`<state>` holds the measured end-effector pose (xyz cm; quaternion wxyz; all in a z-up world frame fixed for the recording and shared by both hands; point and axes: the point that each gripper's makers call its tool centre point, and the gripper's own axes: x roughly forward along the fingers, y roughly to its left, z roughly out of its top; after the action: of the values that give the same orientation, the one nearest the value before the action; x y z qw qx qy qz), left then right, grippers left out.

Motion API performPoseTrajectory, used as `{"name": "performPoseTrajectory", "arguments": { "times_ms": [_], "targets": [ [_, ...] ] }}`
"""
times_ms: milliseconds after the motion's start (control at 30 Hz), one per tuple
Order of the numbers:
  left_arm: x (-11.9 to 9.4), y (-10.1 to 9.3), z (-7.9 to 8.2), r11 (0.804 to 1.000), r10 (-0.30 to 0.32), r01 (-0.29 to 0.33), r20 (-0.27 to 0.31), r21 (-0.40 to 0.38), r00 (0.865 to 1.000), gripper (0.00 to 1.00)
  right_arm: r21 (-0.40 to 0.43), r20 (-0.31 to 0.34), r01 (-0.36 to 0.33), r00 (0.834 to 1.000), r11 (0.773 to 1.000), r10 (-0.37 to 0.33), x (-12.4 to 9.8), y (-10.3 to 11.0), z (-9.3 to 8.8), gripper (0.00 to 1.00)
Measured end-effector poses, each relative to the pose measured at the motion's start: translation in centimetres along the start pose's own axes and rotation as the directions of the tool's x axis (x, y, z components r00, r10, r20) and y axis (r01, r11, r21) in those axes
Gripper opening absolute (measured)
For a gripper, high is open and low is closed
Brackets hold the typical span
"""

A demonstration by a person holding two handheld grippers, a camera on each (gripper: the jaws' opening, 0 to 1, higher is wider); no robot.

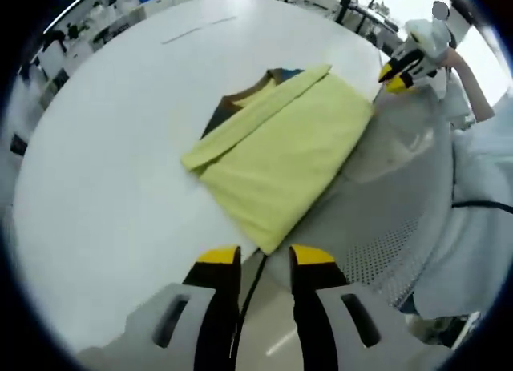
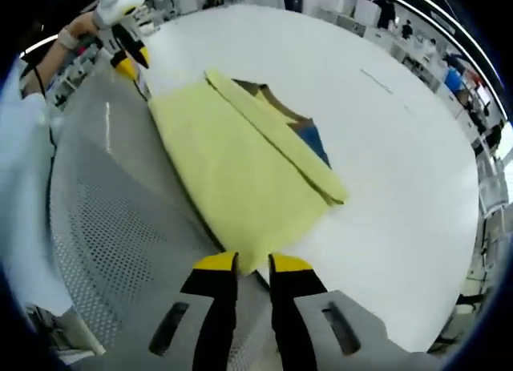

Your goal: Fold the garment on the visible template until the final outline fits inside the template.

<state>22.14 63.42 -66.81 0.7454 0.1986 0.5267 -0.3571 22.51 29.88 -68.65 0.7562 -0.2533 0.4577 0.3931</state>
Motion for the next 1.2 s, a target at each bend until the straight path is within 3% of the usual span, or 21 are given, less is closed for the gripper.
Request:
{"name": "performPoseTrajectory", "arguments": {
  "times_ms": [267,400,467,567,733,967,1133,1200],
  "targets": [
    [-0.9,-0.3,0.7,1.0,0.018,-0.019,0.03,0.019,0.999,0.29,-0.064,0.058,0.032,0.998,0.997,-0.028,-2.4,0.6,2.3,0.18],
    [-1.7,-0.5,0.9,0.999,0.035,-0.036,0.049,0.033,0.998,0.33,-0.086,0.105,0.08,0.992,0.993,-0.071,-2.0,-0.5,3.1,0.21],
    [-2.2,-0.6,1.2,0.998,0.049,-0.052,0.071,0.042,0.996,0.37,-0.097,0.133,0.1,0.987,0.99,-0.087,-2.0,-0.9,3.7,0.26],
    [-2.7,-0.4,1.3,0.996,0.075,-0.079,0.085,0.049,0.994,0.42,-0.113,0.142,0.102,0.986,0.988,-0.086,-4.0,0.3,4.5,0.35],
    [-3.3,-0.4,1.3,0.993,0.099,-0.105,0.113,0.051,0.989,0.5,-0.141,0.174,0.11,0.981,0.984,-0.085,-4.8,1.3,5.7,0.41],
    [-4.5,-0.3,1.8,0.986,0.146,-0.158,0.168,0.06,0.975,0.62,-0.165,0.191,0.127,0.977,0.978,-0.095,-5.5,1.8,6.1,0.51],
    [-4.8,-0.3,1.6,0.982,0.162,-0.175,0.161,0.069,0.974,0.66,-0.17,0.211,0.128,0.973,0.977,-0.091,-5.6,2.0,6.3,0.62],
    [-4.8,-0.2,1.7,0.98,0.17,-0.184,0.172,0.07,0.97,0.73,-0.164,0.221,0.132,0.971,0.978,-0.094,-5.6,2.0,6.3,0.66]
  ]
}}
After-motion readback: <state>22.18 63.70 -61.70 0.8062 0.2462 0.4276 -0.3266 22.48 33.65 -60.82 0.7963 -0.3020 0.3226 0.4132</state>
